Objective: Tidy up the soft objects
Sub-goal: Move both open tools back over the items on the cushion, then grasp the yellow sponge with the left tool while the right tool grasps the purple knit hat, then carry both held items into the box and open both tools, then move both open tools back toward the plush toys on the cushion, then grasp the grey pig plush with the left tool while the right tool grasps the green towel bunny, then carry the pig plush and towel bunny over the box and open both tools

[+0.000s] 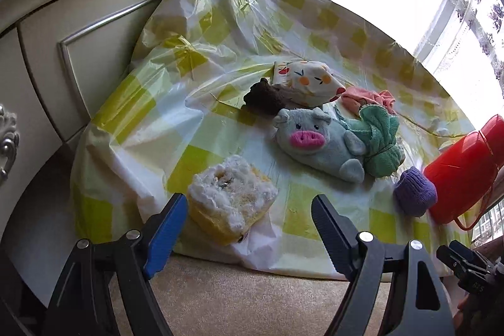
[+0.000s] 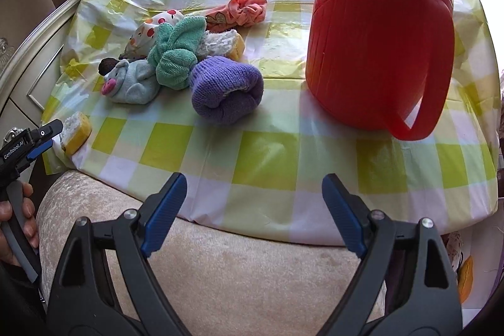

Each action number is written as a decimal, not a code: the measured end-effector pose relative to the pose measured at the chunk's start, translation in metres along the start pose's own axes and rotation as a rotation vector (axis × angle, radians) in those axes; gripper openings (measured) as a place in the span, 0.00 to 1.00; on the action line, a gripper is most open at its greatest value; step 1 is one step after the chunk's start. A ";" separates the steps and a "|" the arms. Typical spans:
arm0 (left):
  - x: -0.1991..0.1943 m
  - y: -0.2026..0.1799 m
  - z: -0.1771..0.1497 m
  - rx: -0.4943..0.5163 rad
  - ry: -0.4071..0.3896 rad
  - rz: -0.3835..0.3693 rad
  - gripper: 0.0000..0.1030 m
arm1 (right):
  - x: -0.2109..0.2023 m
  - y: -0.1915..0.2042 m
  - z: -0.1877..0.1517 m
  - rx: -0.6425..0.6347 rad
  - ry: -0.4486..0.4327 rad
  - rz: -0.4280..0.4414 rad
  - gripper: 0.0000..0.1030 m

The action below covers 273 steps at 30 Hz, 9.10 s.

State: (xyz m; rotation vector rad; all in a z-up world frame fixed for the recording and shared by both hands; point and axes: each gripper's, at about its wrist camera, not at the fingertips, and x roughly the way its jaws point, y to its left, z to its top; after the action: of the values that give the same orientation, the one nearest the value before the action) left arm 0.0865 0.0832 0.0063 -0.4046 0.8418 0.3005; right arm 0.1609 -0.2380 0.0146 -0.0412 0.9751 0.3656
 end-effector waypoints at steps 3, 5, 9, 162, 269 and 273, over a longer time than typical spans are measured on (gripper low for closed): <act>0.014 -0.008 0.005 0.082 0.052 0.026 0.79 | 0.008 0.008 0.009 -0.014 -0.008 -0.001 0.87; 0.020 -0.009 0.007 0.104 0.068 0.042 0.80 | 0.013 0.014 0.017 -0.036 -0.016 -0.006 0.87; 0.028 -0.010 0.009 0.132 0.077 0.066 0.82 | 0.022 0.024 0.032 -0.069 -0.044 -0.016 0.87; -0.047 -0.129 -0.032 0.106 -0.212 -0.216 0.82 | -0.076 -0.037 -0.039 0.051 -0.226 -0.116 0.99; -0.039 -0.173 -0.067 0.151 -0.012 -0.415 0.43 | -0.102 -0.071 -0.065 0.143 -0.361 0.014 0.54; -0.041 -0.198 -0.077 0.192 0.007 -0.462 0.43 | -0.122 -0.117 -0.092 0.222 -0.336 -0.074 0.54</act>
State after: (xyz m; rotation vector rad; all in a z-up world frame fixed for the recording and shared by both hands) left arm 0.0914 -0.1306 0.0371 -0.4077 0.7525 -0.2083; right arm 0.0633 -0.4004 0.0468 0.1809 0.6747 0.1862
